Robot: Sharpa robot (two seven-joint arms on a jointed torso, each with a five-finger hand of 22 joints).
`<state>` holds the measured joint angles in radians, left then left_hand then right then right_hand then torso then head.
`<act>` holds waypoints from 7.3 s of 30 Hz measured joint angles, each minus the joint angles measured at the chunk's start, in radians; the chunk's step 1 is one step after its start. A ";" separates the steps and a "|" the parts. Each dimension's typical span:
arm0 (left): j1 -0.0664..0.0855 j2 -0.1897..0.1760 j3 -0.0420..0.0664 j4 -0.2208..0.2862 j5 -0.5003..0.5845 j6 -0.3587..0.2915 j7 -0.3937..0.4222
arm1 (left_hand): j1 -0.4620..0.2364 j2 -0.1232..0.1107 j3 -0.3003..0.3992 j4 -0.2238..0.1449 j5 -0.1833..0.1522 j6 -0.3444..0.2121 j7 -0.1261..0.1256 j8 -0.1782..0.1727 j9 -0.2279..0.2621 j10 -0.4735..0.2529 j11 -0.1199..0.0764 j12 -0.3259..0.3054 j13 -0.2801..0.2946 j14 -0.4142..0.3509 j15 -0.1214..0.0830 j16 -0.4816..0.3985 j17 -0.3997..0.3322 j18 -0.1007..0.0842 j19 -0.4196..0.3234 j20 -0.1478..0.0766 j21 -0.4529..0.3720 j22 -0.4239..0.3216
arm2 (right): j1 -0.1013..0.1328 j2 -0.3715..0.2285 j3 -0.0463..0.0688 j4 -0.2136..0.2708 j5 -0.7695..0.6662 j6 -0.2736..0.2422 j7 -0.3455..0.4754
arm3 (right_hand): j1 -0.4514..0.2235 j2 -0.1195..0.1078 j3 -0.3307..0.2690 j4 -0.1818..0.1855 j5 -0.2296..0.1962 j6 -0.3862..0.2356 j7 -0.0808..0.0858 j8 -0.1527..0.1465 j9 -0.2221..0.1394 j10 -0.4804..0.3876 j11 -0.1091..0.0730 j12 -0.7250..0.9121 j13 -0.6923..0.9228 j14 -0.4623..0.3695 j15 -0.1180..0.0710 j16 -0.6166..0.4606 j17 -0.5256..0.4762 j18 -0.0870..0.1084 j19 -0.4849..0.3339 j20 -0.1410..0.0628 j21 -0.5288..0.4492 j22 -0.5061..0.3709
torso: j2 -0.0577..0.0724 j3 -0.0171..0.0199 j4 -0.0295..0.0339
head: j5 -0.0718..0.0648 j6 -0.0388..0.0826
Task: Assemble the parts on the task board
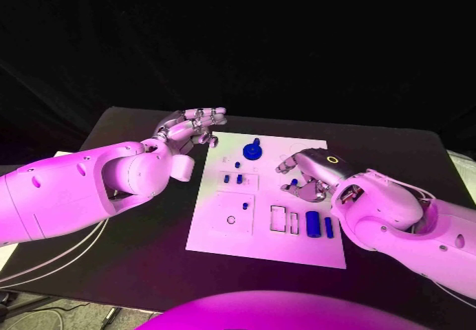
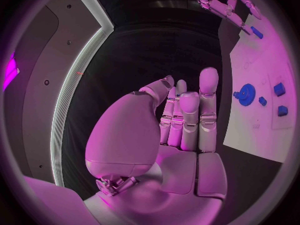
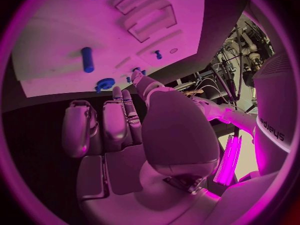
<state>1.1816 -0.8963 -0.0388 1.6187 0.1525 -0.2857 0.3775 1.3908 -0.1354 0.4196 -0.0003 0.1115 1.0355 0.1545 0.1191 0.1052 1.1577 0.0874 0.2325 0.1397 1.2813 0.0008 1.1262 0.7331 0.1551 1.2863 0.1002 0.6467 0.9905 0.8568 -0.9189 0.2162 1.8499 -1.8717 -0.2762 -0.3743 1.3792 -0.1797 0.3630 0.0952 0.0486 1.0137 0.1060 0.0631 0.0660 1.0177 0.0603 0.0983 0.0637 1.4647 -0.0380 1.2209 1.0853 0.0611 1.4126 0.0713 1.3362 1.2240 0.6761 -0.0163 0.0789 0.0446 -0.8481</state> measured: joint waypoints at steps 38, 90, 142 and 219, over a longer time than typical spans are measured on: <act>-0.002 0.002 0.000 -0.004 -0.004 0.013 -0.005 | 0.000 0.000 -0.003 -0.003 0.000 0.000 0.000 0.000 -0.001 -0.004 -0.004 0.000 0.001 0.000 0.000 0.000 -0.001 0.000 0.000 0.000 0.000 0.000 | 0.009 0.026 0.000 -0.094 -0.011 0.115 -0.044 | 0.056 0.043 -0.009 0.047 0.000 0.098 -0.006 0.011 0.009 0.125 -0.011 0.048 0.001 0.002 -0.009 -0.001 -0.009 0.000 0.004 -0.011 -0.004 0.001 | -0.001 -0.0011 -0.0026 | -0.007 0.002; -0.009 0.013 -0.001 -0.012 -0.016 0.029 -0.015 | 0.004 0.004 -0.003 -0.003 0.000 0.000 0.000 0.000 -0.001 -0.003 -0.004 0.006 0.001 -0.003 0.003 0.000 -0.003 0.000 0.000 0.000 0.000 0.000 | -0.022 0.074 0.018 0.015 0.088 -0.073 0.008 | 0.083 0.064 0.078 0.007 0.005 0.172 0.008 0.021 0.023 0.218 -0.007 0.024 0.001 0.002 -0.001 0.024 0.016 0.000 0.016 0.002 0.008 0.029 | -0.003 -0.0034 0.0000 | -0.010 0.006; -0.016 0.041 -0.001 -0.032 -0.017 0.038 -0.017 | 0.004 0.004 -0.003 -0.003 0.000 0.000 0.000 0.000 -0.002 -0.003 -0.004 0.006 0.002 -0.003 0.003 0.000 -0.003 0.000 0.000 0.000 0.000 0.000 | -0.074 0.257 -0.060 -0.074 0.066 0.043 0.054 | 0.084 0.064 0.087 -0.003 0.009 0.171 0.014 0.008 0.021 0.219 -0.001 0.007 0.002 0.002 0.006 0.024 0.012 0.000 0.016 0.002 0.008 0.020 | -0.002 -0.0018 -0.0021 | 0.027 -0.022; -0.016 0.040 -0.001 -0.029 -0.018 0.044 -0.026 | 0.004 0.004 -0.003 -0.003 0.000 -0.004 0.004 0.000 -0.003 -0.007 0.000 0.011 0.002 -0.003 0.003 0.000 -0.008 0.000 0.000 0.000 -0.008 -0.003 | -0.069 0.285 -0.079 -0.056 -0.045 0.102 -0.051 | -0.016 0.007 0.027 0.012 0.021 0.050 0.043 0.002 -0.001 0.099 0.030 -0.034 -0.002 0.001 0.035 0.022 -0.011 0.000 0.001 0.024 -0.004 0.005 | -0.002 -0.0012 -0.0028 | 0.032 -0.025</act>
<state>1.1657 -0.8562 -0.0395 1.5893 0.1349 -0.2415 0.3517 1.3946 -0.1316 0.4169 -0.0030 0.1115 1.0319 0.1581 0.1191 0.1019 1.1507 0.0872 0.2439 0.1421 1.2780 0.0040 1.1262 0.7253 0.1550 1.2863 0.1002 0.6390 0.9876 0.7876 -0.6342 0.1373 1.7940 -1.9166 -0.1744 -0.4251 1.3634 -0.1724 0.3895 0.1068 0.0697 1.0636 0.1488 0.0652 0.0652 1.1171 0.0903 0.0648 0.0613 1.4656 -0.0027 1.2429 1.0741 0.0612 1.4139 0.0957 1.3324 1.2289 0.6738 -0.0174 0.0761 0.0768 -0.8728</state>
